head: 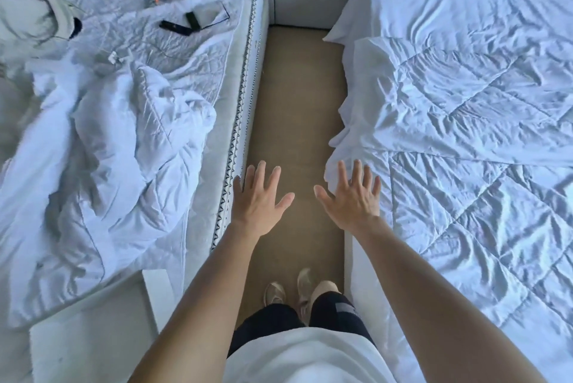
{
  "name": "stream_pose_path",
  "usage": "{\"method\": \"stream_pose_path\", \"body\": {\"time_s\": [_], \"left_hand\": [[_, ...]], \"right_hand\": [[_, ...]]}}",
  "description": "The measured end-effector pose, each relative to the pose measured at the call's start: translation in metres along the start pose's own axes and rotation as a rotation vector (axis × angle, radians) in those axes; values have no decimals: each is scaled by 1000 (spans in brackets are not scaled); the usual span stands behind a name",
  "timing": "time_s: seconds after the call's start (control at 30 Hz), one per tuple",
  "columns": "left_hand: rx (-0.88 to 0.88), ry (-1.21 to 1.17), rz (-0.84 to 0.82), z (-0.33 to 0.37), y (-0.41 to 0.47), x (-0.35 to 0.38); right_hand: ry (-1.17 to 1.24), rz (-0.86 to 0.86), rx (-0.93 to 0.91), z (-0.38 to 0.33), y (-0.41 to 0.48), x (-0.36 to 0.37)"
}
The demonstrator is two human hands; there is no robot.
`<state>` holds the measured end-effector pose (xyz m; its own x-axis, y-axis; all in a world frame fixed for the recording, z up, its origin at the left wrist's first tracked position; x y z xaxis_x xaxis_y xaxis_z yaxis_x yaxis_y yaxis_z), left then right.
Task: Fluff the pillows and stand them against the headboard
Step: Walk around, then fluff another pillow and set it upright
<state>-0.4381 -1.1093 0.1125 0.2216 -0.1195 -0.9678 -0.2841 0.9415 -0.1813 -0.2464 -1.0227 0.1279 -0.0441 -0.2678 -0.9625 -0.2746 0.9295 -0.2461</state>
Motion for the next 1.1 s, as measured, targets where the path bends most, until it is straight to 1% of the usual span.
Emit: {"method": "stream_pose_path", "body": {"time_s": [0.17, 0.4, 0.5, 0.6, 0.67, 0.93, 1.1], "left_hand": [[73, 15, -1, 14, 77, -5], [133, 21, -1, 55, 202, -22], [145, 37, 11, 72, 253, -33], [172, 43, 38, 91, 298, -47], [202, 68, 12, 101, 324, -55], [308, 93, 3, 121, 431, -67], [379, 68, 0, 129, 518, -84]], "right_hand": [[27, -25, 68, 11, 58, -12], [55, 22, 128, 43, 170, -43], [57, 23, 157, 57, 218, -60], [57, 63, 180, 68, 263, -80], [62, 54, 200, 74, 289, -92], [70, 56, 268, 84, 380, -115], [68, 73, 366, 88, 444, -131]]}}
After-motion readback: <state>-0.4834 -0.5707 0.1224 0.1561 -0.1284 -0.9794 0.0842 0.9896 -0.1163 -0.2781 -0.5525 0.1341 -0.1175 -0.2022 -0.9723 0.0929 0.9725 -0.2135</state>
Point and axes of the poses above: each hand's wrist, its own y-axis towards the middle knuckle, its own x-axis out of the palm, z = x × y, the point moved 4 cm from there along y, towards the middle knuckle, and after that the axes turned 5 degrees about z, right-handed, at the moved point
